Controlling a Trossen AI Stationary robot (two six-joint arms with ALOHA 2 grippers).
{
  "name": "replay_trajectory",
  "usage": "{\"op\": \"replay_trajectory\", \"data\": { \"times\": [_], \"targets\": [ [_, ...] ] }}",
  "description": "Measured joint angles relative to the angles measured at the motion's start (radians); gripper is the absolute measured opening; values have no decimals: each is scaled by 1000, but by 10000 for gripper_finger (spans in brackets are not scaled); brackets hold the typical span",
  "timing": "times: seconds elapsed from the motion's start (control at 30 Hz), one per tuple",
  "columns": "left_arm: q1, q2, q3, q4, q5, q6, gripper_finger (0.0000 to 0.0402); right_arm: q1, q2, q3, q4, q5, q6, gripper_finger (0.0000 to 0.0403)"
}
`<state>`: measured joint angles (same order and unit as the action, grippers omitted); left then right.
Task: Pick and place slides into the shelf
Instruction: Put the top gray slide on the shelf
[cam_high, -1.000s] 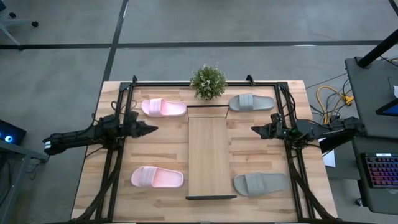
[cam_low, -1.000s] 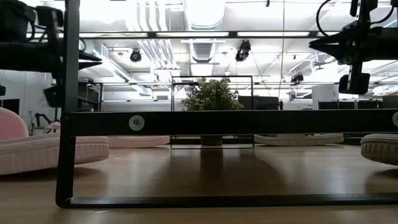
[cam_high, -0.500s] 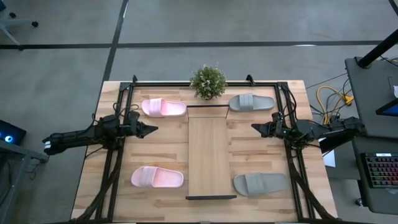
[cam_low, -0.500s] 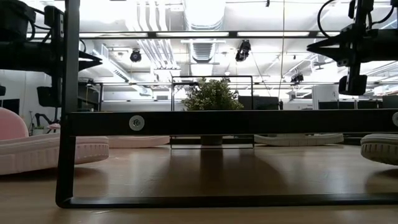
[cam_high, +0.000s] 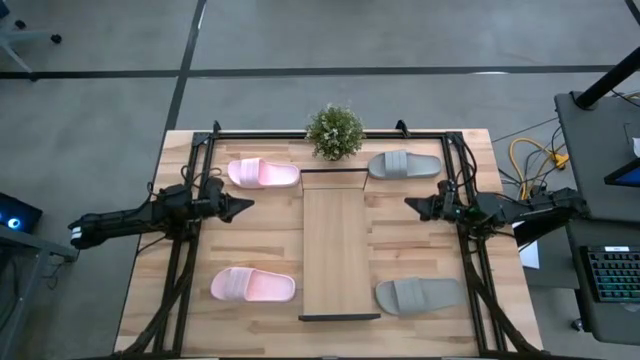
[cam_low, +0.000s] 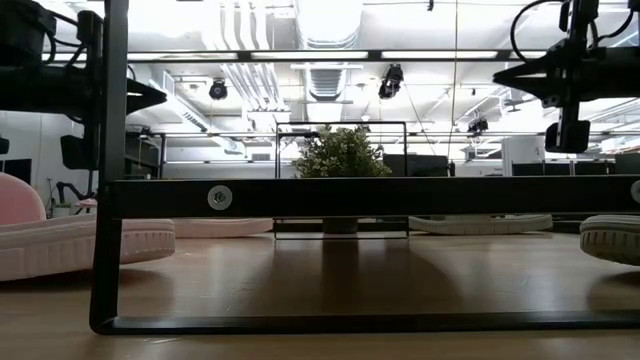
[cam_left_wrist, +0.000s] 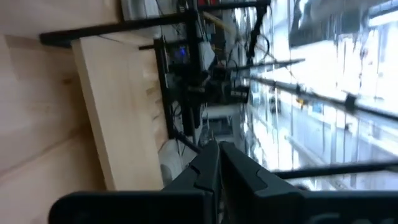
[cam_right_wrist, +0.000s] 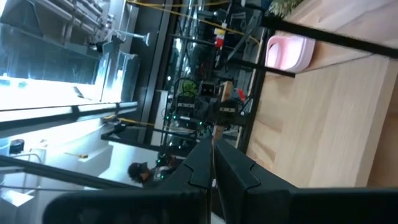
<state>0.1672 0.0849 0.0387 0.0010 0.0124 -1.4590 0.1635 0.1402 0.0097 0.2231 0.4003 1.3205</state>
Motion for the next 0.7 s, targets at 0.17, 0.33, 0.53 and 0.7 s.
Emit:
{"op": "replay_trajectory", "data": {
  "times": [0.17, 0.33, 0.53, 0.7],
  "targets": [
    [1, 21, 0, 48, -85, -69, 0, -6, 0, 0, 1, 29, 3, 9],
    [1, 53, 0, 51, -75, -28, 0, -47, 0, 0, 1, 20, -6, 9],
    [1, 105, 0, 53, -71, 7, 0, -130, 0, 41, -66, -51, -38, 19],
    [1, 137, 0, 125, -66, 36, 0, -247, 1, 172, -376, -179, -39, 44]
  ]
}}
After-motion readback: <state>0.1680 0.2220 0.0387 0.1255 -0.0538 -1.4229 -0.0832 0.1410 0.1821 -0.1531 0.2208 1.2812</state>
